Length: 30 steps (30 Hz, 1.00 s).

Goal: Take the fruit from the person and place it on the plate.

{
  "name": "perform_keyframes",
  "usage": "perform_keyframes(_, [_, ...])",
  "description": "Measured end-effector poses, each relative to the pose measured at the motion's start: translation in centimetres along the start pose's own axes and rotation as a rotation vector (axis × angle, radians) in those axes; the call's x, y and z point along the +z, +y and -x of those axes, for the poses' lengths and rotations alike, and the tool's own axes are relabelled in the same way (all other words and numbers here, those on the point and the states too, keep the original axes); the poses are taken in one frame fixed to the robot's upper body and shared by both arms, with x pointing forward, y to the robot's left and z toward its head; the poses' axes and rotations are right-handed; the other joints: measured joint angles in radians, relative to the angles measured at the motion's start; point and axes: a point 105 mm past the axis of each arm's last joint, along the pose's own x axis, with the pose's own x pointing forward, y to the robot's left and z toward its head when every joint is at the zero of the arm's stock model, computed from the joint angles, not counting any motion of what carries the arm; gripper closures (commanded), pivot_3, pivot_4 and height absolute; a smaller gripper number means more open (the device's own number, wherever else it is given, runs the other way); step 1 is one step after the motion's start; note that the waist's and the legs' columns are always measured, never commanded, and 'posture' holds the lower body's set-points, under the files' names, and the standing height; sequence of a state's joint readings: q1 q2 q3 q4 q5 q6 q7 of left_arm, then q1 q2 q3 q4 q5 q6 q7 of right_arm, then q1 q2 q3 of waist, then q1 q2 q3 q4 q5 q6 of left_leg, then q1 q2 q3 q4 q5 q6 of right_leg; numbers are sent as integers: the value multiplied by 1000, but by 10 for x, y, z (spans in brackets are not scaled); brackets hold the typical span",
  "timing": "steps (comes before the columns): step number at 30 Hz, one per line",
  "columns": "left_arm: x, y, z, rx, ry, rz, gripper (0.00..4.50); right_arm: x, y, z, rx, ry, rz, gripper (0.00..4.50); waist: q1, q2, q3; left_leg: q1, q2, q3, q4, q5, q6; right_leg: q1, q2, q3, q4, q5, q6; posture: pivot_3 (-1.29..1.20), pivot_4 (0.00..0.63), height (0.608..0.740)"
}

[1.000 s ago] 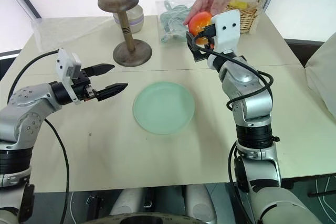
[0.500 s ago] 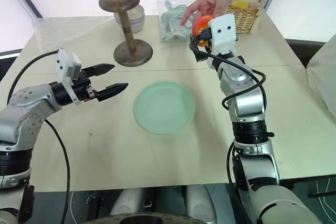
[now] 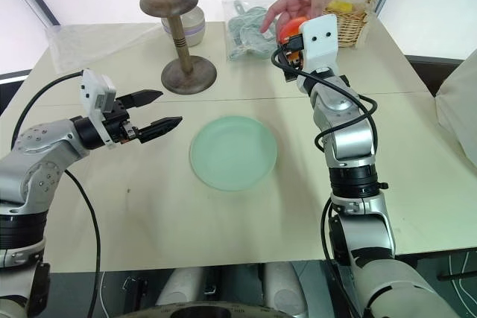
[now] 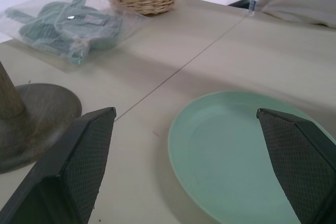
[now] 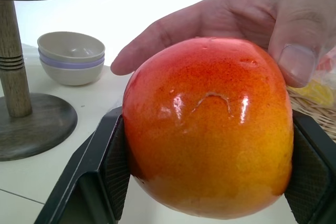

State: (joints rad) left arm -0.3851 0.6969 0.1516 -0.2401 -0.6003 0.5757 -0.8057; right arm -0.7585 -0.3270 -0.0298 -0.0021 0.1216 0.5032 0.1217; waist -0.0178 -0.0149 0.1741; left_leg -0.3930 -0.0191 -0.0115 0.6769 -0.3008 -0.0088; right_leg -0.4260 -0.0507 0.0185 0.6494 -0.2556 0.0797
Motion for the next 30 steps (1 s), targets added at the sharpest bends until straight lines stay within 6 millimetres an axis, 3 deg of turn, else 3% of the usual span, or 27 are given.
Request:
perform_keyframes(6, [0,0,0,0,-1,0,0,0,-4,1,-12,6,-8,1432,1,0,0,0,0,0,0,0,0,0,0,0,0,0,0,0,150,740])
perform_keyframes(14, [0,0,0,-1,-3,1,0,15,-4,13,25,-11,-49,1432,1,0,0,0,0,0,-2,0,0,0,0,0,0,0,0,0,150,740])
perform_keyframes(17, [0,0,-1,-2,-3,1,0,24,10,26,133,-12,-90,1432,2,0,0,0,0,0,-3,0,0,-1,0,0,-1,0,0,0,150,740])
perform_keyframes(24, [1,-2,0,-35,3,0,0,31,48,86,515,86,-178,1432,4,0,0,0,0,0,-4,0,0,-1,-1,0,-2,0,0,0,150,740])
perform_keyframes(27, [2,1,1,-39,9,-2,0,24,58,109,631,138,-191,1432,4,0,0,0,0,0,-5,0,0,-1,-1,0,-3,0,0,0,150,740])
perform_keyframes(30, [2,2,1,-48,10,4,0,12,62,119,673,202,-239,1432,1,0,0,0,0,0,-5,0,0,-1,-1,0,-3,0,0,0,150,740])
